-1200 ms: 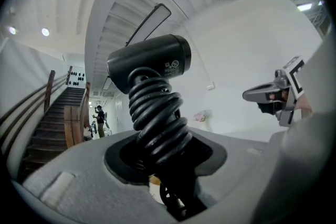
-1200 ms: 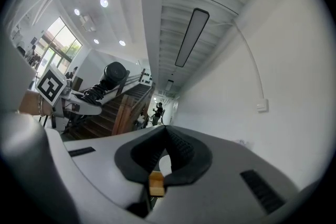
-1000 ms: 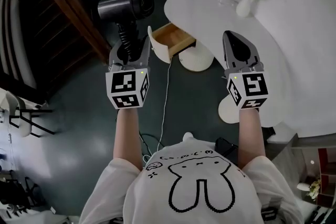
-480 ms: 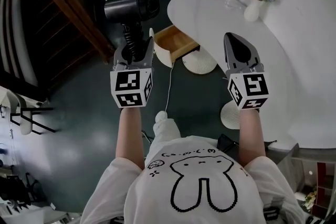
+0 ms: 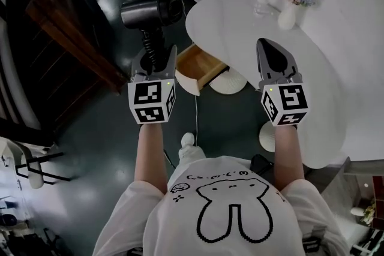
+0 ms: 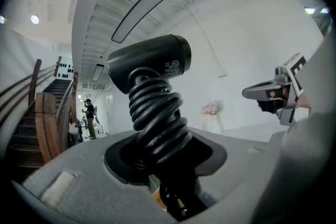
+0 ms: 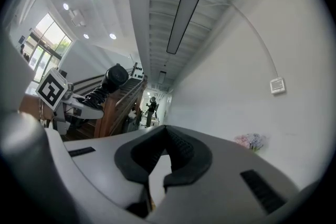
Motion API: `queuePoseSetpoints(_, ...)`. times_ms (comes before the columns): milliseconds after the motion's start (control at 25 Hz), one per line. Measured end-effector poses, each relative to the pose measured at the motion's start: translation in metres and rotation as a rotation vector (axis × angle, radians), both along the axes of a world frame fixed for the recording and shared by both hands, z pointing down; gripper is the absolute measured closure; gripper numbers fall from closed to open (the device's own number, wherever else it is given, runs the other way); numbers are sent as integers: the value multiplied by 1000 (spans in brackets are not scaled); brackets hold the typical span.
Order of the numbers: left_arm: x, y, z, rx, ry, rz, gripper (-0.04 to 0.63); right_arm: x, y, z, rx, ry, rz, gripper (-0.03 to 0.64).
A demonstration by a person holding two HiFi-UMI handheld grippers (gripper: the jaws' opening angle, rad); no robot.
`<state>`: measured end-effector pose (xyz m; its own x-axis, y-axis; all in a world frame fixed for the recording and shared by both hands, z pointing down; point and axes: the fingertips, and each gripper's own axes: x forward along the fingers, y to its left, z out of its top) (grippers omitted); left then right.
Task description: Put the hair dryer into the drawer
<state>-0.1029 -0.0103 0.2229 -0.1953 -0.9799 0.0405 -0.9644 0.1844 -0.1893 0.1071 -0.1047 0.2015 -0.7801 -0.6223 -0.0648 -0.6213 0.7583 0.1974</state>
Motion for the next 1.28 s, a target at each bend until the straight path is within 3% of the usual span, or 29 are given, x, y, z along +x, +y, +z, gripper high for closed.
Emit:
queuePoseSetpoints(360,-106,-66,23,-80,35,118,413,-92,-39,12,-53,14,120,617)
queuePoseSetpoints(600,-151,-99,58,-168,61,191,413,-130,-51,34,-101,38,202,618)
queuePoseSetpoints(840,-164,-120,115,-298,98,256,413,-148,-61,67,-173,73,253,617)
queuePoseSetpoints(1280,-151,-113,228,-568,190,300,413,-152,-64,144,-330,148,263,617)
